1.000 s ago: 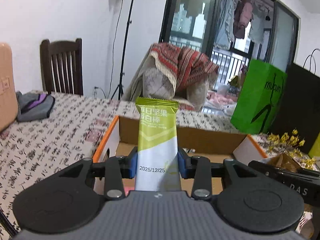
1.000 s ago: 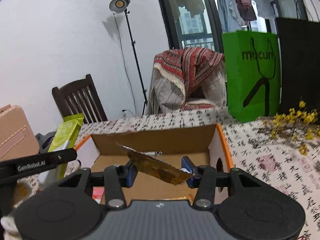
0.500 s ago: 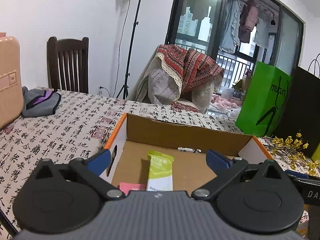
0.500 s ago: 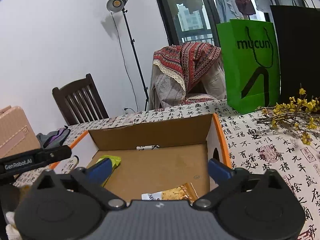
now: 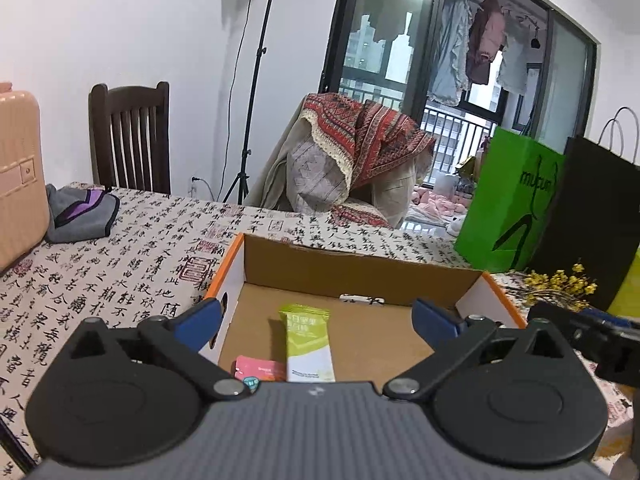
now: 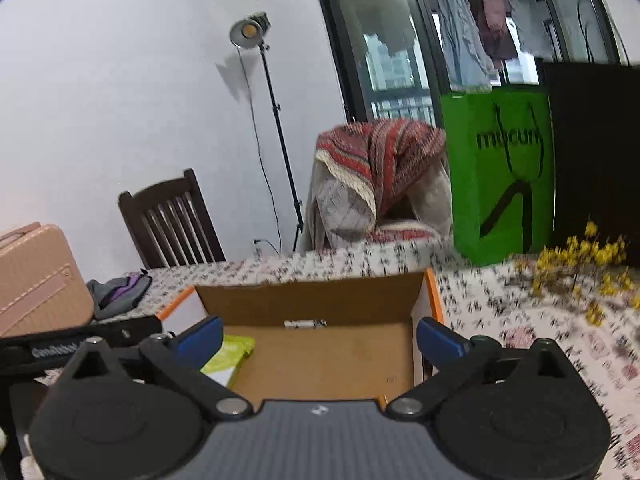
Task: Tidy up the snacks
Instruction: 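Move both tools back to the snack pile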
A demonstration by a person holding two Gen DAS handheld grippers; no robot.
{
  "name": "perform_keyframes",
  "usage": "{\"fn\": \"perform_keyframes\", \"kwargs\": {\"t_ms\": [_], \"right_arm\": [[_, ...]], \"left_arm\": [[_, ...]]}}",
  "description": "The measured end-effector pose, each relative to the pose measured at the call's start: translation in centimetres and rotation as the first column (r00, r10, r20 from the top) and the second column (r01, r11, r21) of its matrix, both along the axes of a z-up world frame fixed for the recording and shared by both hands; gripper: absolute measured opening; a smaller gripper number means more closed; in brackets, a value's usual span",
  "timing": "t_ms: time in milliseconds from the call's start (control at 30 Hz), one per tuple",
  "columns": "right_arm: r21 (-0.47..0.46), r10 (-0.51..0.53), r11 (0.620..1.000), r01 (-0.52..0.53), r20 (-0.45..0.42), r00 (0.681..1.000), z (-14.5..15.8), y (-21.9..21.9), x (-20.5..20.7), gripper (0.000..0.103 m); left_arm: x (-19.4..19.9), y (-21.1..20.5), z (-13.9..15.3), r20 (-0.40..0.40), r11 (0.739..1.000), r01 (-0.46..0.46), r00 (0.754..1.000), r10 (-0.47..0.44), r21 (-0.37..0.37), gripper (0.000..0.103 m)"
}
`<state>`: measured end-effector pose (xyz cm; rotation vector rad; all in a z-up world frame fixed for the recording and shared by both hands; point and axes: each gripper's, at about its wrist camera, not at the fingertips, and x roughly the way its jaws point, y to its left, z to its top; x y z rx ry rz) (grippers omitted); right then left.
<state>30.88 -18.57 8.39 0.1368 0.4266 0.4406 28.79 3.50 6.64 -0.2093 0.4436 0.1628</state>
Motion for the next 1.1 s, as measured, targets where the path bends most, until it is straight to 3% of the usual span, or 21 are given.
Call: {"fn": "perform_keyframes", "kwargs": {"t_ms": [167,567,867,1100], "right_arm": [[-0.009,0.001,1.0,-0.001,0.033,0.999,1.6,-0.8,-3.0,0.103],[-0.032,0.012,0.999,-0.012,0.013,1.0,1.0,-2.4,-10.5,0.103],[-0.016,0.048,0.999,-0.049,-0.064,0.997,-1.5,-3.3,-15.9,0.103],[-0.096,0.058,0.993,-0.068,-0.1,0.993,-4.1,-3.0,-20.1,0.103]], "left_arm": [[-3.0,-0.1,1.4,0.035,1.0,0.003,0.999,-0.003,0.02,0.103],[-11.3,-0.1,2.2,0.091,0.999,-0.021,0.996,0.016,0.045,0.103],[-16.5,-0.6,1.1,0.085,0.998,0.006,0.996,-0.011,0.061,0.103],[-20.1,-0.4,-0.8,0.058,0.997,0.02,0.998,-0.025,0.079,0.103]]}}
